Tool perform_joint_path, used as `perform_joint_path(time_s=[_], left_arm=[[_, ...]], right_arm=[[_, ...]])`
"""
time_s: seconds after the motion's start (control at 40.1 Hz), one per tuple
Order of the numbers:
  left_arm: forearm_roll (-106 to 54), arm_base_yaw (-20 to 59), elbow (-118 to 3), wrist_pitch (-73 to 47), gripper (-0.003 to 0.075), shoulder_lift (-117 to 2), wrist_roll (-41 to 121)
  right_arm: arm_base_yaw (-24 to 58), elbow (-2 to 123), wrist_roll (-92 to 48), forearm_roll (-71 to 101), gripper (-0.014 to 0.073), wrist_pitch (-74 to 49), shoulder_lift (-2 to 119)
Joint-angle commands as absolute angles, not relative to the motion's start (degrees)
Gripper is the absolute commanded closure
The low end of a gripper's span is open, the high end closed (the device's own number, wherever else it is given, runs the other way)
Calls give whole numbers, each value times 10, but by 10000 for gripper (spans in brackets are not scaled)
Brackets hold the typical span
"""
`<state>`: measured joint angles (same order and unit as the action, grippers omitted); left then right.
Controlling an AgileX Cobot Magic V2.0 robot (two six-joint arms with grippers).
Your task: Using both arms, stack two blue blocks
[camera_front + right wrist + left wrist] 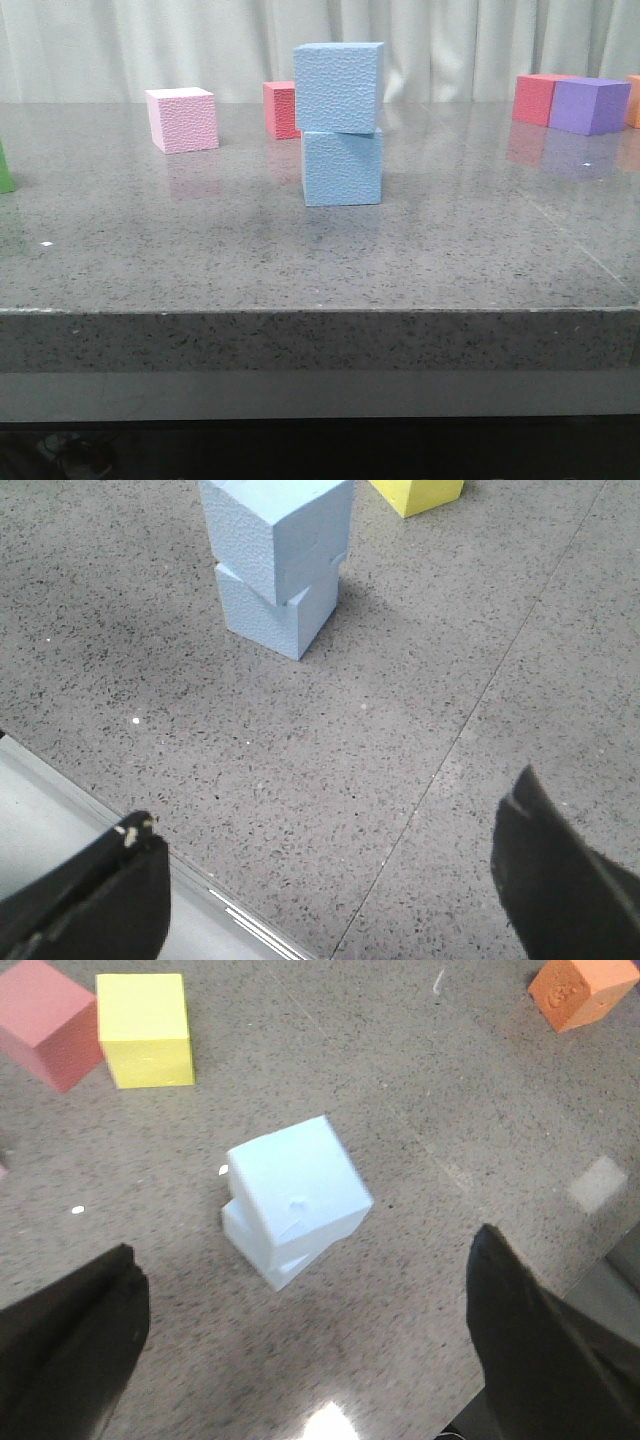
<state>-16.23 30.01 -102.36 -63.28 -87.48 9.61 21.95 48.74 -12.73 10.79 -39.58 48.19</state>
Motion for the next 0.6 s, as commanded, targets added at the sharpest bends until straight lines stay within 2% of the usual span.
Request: perform_joint_path(time_s=[0.0, 0.125, 0.374, 0.574], left_arm=[[-206, 270, -954, -563, 100, -790, 155], [-219, 239, -831, -514, 100, -695, 197], [-356, 195, -603, -461, 100, -523, 327], [-356, 195, -504, -444, 100, -404, 327]], right_arm=[[217, 503, -131, 115, -59, -358, 480], [217, 503, -131, 115, -59, -358, 480], [217, 503, -131, 115, -59, -358, 480], [217, 503, -131, 115, -59, -358, 480]])
